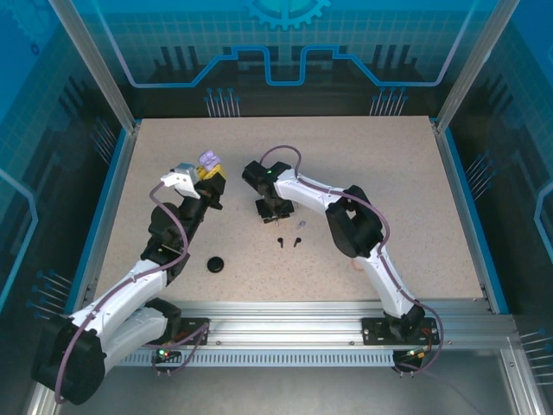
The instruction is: Insert wireless bluetooth earbuds into charging case
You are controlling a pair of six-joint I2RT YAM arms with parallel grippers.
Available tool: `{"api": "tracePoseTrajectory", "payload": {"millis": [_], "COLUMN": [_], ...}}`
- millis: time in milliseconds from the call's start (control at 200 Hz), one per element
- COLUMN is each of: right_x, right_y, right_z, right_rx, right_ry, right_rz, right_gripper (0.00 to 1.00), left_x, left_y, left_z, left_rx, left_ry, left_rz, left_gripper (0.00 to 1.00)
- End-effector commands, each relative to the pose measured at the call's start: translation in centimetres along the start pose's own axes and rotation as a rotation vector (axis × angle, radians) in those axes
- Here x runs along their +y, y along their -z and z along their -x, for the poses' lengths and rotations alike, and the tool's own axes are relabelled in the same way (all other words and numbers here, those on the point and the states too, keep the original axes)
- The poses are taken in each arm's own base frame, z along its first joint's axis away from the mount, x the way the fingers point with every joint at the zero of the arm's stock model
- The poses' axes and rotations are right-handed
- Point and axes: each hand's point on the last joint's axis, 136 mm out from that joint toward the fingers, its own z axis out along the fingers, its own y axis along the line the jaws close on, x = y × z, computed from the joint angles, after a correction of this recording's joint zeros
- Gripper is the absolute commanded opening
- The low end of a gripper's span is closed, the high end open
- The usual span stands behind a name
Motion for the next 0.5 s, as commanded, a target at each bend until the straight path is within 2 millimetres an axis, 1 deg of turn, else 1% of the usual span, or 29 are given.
{"api": "tracePoseTrajectory", "payload": {"millis": [0,295,495], "right_x": [-0.77,-0.99,-1.4], "right_y": [-1.79,-1.84,-1.72], "right_z": [-2.39,-2.14,-1.91], "right_rx": [0.097,0.091,0.086], "right_ry": [-0.026,-0.012,-0.01], "right_rz": [-0.076,-0.097,-0.096], "right_gripper": [0.33,0.3,0.23], "left_x": [-0.07,-0.22,-0.39], "left_y": [0.11,0.11,0.08], "left_z": [2.22,2.19,2.14], "left_rx": [-0.062,-0.06,-0.053], "left_ry": [0.012,0.015,0.019], "left_rz": [0.005,-0.003,-0.012], "left_gripper": [0.0,0.0,0.0]}}
